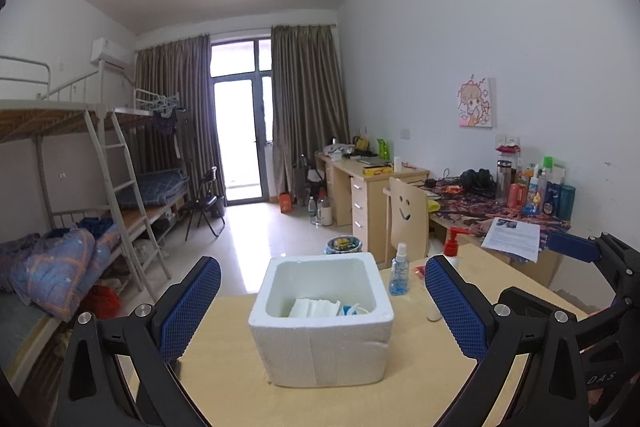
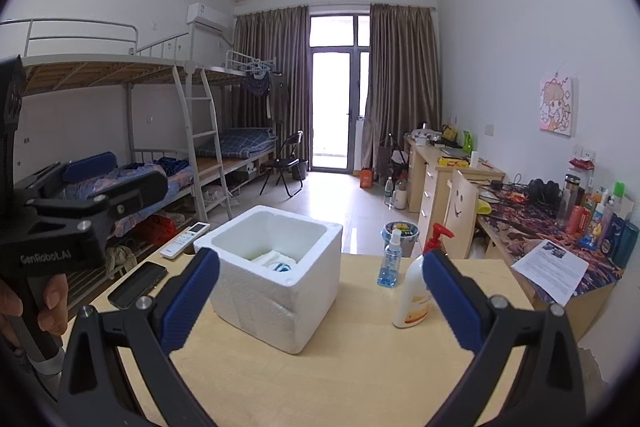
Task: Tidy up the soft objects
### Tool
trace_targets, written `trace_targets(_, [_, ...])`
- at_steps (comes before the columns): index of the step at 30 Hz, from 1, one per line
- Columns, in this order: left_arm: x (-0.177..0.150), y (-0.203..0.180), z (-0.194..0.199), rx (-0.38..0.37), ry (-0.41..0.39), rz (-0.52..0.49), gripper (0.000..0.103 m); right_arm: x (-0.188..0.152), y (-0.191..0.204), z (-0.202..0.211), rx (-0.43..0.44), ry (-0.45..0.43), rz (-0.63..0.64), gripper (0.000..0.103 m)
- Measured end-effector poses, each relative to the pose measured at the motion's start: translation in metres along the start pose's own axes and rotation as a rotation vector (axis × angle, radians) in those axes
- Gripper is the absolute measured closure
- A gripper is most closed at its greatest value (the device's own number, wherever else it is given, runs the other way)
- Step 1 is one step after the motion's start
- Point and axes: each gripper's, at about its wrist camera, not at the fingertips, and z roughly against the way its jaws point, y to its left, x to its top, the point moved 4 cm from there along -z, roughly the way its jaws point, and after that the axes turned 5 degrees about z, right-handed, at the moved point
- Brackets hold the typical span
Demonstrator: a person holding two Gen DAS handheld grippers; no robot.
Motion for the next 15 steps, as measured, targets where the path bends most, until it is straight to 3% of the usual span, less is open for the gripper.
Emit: trace_targets(15, [-0.018,0.0,0.067,0.015,-0.075,0.005,0.001,-0.013,0.024,0.057,-0.007,-0.072,0.013,0.0])
